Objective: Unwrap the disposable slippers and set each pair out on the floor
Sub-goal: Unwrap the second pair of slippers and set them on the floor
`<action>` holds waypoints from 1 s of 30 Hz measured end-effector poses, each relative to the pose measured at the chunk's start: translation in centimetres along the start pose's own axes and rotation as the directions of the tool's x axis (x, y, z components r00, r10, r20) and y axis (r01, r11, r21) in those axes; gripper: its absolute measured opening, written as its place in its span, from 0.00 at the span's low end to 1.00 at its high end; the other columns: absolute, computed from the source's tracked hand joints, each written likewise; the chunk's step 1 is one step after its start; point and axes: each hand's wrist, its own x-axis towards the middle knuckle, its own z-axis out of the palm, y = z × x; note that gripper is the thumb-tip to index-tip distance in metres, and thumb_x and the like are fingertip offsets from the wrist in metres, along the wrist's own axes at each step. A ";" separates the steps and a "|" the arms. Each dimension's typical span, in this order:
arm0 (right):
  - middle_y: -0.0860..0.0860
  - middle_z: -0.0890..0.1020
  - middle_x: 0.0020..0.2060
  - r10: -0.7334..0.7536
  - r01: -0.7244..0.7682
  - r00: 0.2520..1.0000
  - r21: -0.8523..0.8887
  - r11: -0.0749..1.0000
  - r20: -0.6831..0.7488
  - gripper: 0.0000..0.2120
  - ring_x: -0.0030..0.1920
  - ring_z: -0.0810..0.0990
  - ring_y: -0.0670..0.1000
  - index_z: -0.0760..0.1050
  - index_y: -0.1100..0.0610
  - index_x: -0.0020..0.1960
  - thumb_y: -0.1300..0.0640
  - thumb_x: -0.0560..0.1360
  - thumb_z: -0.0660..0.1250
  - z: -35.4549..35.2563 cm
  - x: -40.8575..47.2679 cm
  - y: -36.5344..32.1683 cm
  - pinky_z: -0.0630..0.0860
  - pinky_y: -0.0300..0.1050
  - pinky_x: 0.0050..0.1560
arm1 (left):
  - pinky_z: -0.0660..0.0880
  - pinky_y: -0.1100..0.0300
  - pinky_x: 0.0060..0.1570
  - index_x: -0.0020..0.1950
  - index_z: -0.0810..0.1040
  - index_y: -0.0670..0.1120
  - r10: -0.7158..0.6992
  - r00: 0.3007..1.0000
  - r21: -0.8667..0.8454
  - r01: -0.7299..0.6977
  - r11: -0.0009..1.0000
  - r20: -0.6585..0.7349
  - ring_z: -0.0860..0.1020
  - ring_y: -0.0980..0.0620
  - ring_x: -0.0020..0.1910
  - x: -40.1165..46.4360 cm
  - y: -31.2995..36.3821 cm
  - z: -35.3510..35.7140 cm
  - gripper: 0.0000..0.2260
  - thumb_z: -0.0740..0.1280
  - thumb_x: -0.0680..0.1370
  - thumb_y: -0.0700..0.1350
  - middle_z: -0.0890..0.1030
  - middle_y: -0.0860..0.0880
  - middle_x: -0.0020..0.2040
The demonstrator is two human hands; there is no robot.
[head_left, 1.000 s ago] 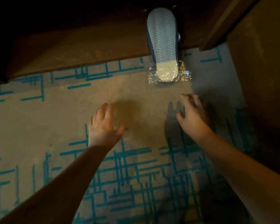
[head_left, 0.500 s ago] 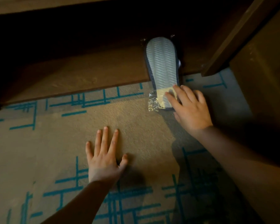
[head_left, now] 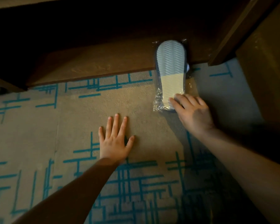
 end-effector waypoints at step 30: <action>0.52 0.69 0.68 0.015 -0.057 0.998 0.665 0.744 0.068 0.30 0.68 0.66 0.53 0.65 0.51 0.70 0.52 0.70 0.69 -0.8 -14.9 -7.2 0.63 0.53 0.67 | 0.80 0.63 0.33 0.48 0.76 0.44 -0.063 0.651 -0.654 0.752 -0.079 0.756 0.80 0.51 0.41 -7.4 6.3 -3.4 0.03 0.66 0.74 0.41 0.80 0.46 0.43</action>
